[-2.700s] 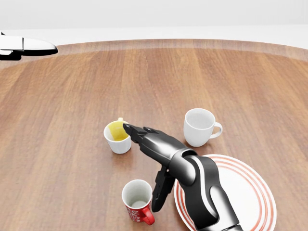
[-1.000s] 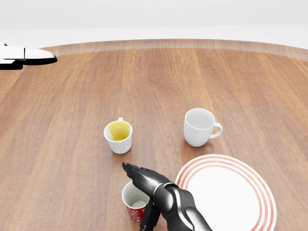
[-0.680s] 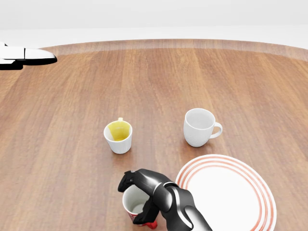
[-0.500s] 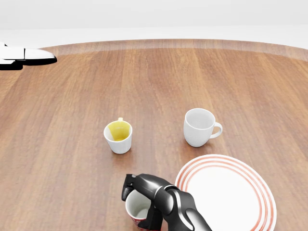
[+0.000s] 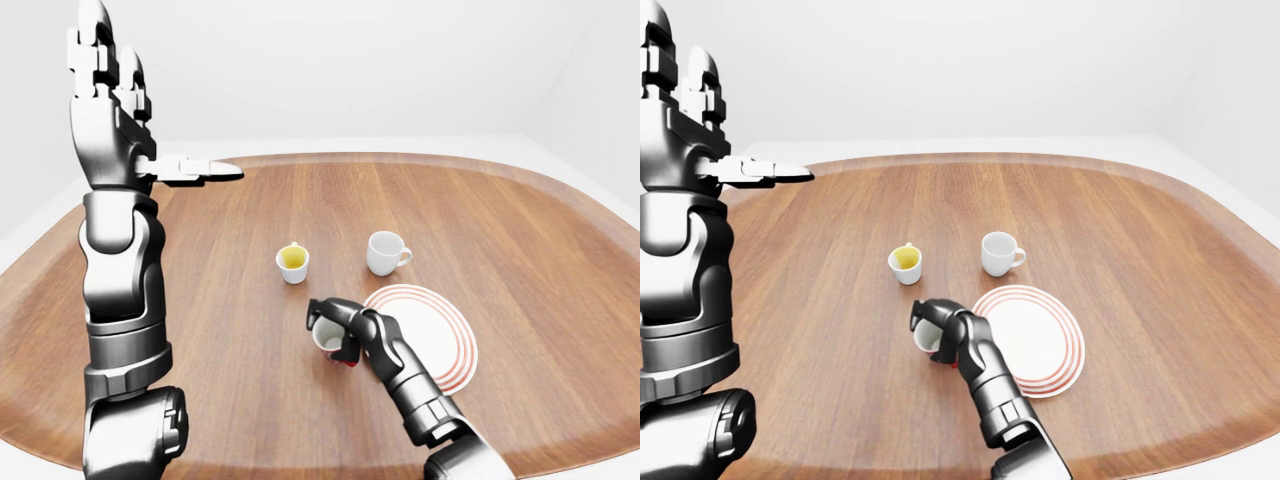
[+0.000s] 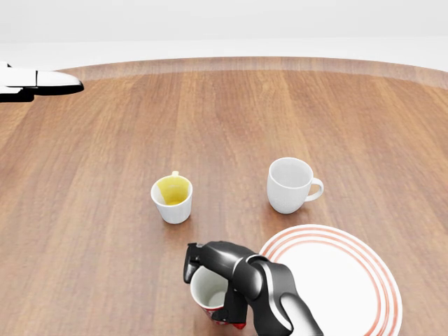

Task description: Pick up the red mug and put it on the plate

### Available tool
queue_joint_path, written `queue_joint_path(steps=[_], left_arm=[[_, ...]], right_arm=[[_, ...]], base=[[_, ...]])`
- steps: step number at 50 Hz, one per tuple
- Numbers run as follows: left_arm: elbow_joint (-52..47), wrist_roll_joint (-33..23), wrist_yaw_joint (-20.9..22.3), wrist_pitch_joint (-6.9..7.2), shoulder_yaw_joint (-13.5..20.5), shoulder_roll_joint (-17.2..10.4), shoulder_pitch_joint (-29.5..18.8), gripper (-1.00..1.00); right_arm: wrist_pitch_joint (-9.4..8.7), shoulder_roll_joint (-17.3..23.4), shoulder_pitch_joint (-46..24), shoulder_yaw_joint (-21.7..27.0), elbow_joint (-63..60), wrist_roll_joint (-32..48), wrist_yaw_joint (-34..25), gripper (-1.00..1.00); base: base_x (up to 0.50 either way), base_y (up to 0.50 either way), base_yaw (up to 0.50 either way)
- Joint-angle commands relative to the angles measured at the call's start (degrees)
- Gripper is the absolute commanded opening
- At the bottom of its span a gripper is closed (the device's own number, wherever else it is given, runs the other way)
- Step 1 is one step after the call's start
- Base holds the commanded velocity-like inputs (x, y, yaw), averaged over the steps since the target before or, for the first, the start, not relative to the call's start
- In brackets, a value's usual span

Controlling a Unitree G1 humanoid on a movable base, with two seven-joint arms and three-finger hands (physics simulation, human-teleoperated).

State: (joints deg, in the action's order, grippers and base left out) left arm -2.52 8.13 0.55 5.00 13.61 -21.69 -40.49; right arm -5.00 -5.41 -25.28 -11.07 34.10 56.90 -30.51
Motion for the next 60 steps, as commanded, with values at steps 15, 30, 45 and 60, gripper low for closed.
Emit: queue_joint_path(steps=[15, 30, 45, 60], left_arm=[[-0.99, -0.79, 0.05, 0.00, -0.70, 0.73, -0.86, 1.00], [-0.87, -1.27, 0.47, 0.00, -0.85, 0.69, -1.29, 1.00], [-1.21, -1.89, 0.51, 0.00, -1.22, 1.34, -1.27, 1.00], [-1.54, -1.96, 0.46, 0.00, -1.24, 1.50, -1.10, 1.00]], right_arm=[[0.00, 4.32, -0.13, 2.94, -20.58, -2.17, -7.31, -1.00], [0.00, 7.22, -0.13, 5.30, -25.01, -2.20, -9.49, -1.00], [0.00, 10.46, 0.74, 8.08, -27.15, -3.85, -9.49, -1.00], [0.00, 12.34, 3.21, 9.82, -29.53, -6.19, -9.49, -1.00]], base=[[0.00, 0.00, 0.00], [0.00, 0.00, 0.00], [0.00, 0.00, 0.00], [0.00, 0.00, 0.00]])
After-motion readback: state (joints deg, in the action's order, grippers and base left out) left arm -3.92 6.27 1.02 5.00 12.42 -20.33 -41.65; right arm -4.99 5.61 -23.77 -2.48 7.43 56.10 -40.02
